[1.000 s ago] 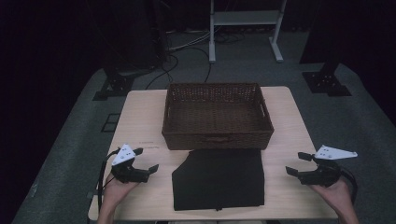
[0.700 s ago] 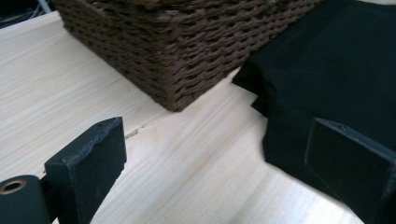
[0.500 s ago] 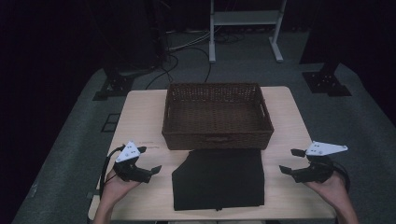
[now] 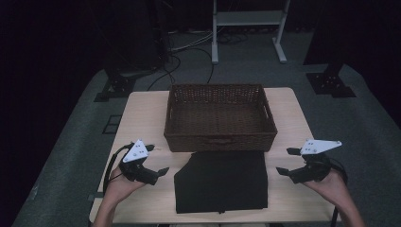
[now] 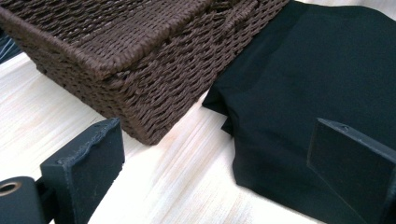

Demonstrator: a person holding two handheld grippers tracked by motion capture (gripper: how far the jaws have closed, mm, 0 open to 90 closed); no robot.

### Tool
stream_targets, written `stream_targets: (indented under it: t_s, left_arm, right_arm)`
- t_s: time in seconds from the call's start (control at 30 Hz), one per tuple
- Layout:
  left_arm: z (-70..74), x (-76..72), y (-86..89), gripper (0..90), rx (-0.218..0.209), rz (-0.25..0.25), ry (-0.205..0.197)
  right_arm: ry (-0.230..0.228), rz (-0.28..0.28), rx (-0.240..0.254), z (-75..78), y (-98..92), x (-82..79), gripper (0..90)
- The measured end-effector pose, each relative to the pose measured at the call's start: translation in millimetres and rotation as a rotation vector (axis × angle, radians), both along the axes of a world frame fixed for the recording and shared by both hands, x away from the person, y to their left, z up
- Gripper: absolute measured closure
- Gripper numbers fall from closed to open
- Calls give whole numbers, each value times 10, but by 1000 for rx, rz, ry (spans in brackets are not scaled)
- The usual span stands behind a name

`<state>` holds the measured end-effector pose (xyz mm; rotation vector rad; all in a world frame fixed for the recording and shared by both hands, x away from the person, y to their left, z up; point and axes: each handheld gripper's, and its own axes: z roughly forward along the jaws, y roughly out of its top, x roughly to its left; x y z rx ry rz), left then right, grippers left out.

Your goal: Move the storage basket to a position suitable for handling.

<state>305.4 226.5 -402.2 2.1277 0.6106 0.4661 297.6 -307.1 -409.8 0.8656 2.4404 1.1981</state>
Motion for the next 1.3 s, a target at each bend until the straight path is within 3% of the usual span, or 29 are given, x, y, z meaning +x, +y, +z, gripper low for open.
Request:
stream_targets:
  t_s: [0.5,0.77,1.07,1.3]
  left_arm:
    - [130,-42,-124,31,45,-51,-17]
    - [183,-52,-193,30,79,-75,-26]
    - [216,-68,-322,47,89,-127,-14]
    - [220,-61,-434,45,127,-164,-3]
  right_arm:
    - [-21,91,-65,181,220,7,147]
    - [-23,149,-129,287,381,16,146]
    - [-9,208,-160,350,522,42,147]
    - [0,248,-194,375,629,63,147]
